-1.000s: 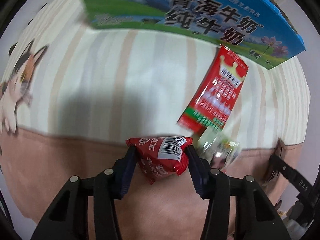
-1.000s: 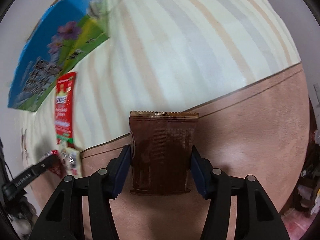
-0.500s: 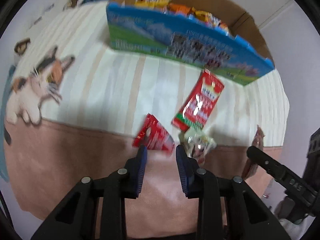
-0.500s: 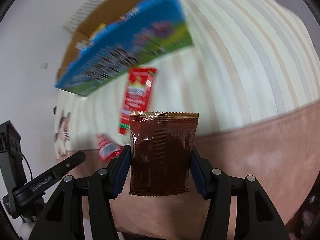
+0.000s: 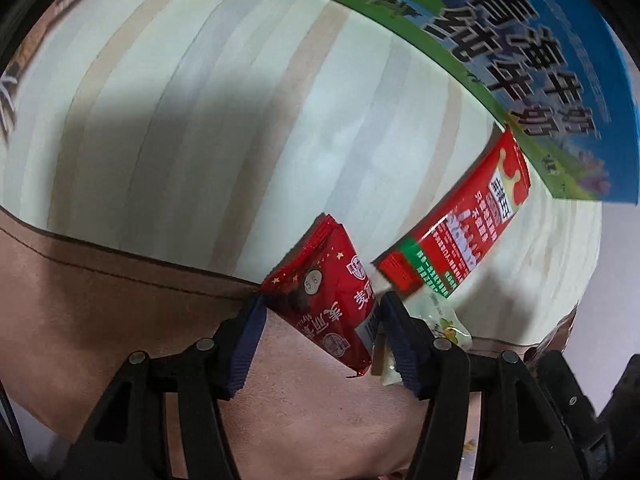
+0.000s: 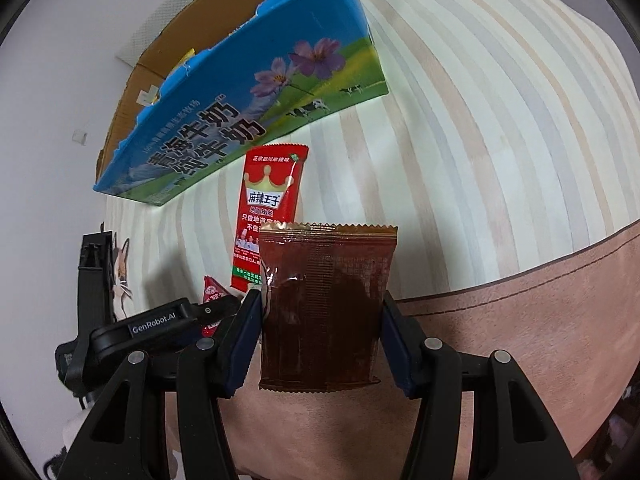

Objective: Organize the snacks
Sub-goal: 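Grasp the brown sauce packet with the right tool while the left grasps the red triangular pack, then carry both packs into the cardboard box and open both tools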

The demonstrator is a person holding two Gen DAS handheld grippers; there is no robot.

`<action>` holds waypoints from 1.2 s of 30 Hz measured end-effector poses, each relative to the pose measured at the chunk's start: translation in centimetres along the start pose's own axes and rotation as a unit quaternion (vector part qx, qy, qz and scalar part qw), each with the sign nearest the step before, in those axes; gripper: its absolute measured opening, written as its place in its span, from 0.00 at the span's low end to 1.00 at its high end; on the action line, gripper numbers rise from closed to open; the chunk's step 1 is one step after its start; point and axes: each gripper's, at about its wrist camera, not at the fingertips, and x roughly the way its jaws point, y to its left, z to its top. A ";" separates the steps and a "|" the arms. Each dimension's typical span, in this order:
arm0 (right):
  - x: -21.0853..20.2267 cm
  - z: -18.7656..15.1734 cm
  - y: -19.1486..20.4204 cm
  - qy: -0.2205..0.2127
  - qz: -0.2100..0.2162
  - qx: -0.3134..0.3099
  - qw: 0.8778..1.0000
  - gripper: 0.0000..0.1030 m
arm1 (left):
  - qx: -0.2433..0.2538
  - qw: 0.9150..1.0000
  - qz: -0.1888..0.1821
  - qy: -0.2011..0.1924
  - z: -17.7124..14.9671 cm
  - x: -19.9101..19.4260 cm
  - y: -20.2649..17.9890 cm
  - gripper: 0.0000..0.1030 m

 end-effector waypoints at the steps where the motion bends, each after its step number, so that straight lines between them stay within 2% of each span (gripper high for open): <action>1: -0.1 0.0 0.0 -0.001 -0.001 0.000 1.000 0.57 | 0.006 1.000 0.003 -0.003 -0.2 -0.2 -0.1 0.51; 4: -0.2 0.0 0.2 -0.004 0.002 0.001 1.000 0.57 | 0.002 1.000 -0.004 -0.014 -0.9 -1.5 0.3 0.45; 10: -2.7 0.6 1.3 -0.023 0.014 -0.020 0.999 0.57 | 0.014 0.998 -0.018 -0.055 -2.7 -6.8 0.2 0.44; 15: -5.8 2.4 3.5 -0.044 0.041 -0.046 0.997 0.57 | 0.060 0.991 -0.041 -0.116 -3.1 -13.3 -3.1 0.44; 18: -7.9 4.6 5.2 -0.057 0.061 -0.062 0.995 0.57 | 0.095 0.983 -0.056 -0.149 -1.6 -17.0 -6.1 0.44; 20: -9.3 6.7 6.5 -0.069 0.067 -0.077 0.992 0.57 | 0.116 0.978 -0.057 -0.164 -0.1 -18.6 -8.5 0.44; 23: -10.1 10.6 7.7 -0.069 0.071 -0.085 0.991 0.57 | 0.147 0.972 -0.041 -0.179 3.4 -20.0 -12.0 0.44; 26: -10.0 15.1 8.8 -0.073 0.045 -0.099 0.991 0.57 | 0.167 0.970 -0.020 -0.177 7.9 -20.9 -14.6 0.44; 31: -7.2 22.8 9.4 -0.055 -0.007 -0.099 0.994 0.57 | 0.181 0.972 0.018 -0.146 15.2 -19.2 -18.1 0.45; 34: -4.8 26.2 9.2 -0.035 -0.026 -0.091 0.995 0.57 | 0.180 0.976 0.039 -0.119 19.6 -16.9 -19.5 0.45; 36: -3.6 27.7 9.2 -0.030 -0.039 -0.092 0.995 0.57 | 0.188 0.975 0.057 -0.108 21.0 -15.4 -19.9 0.45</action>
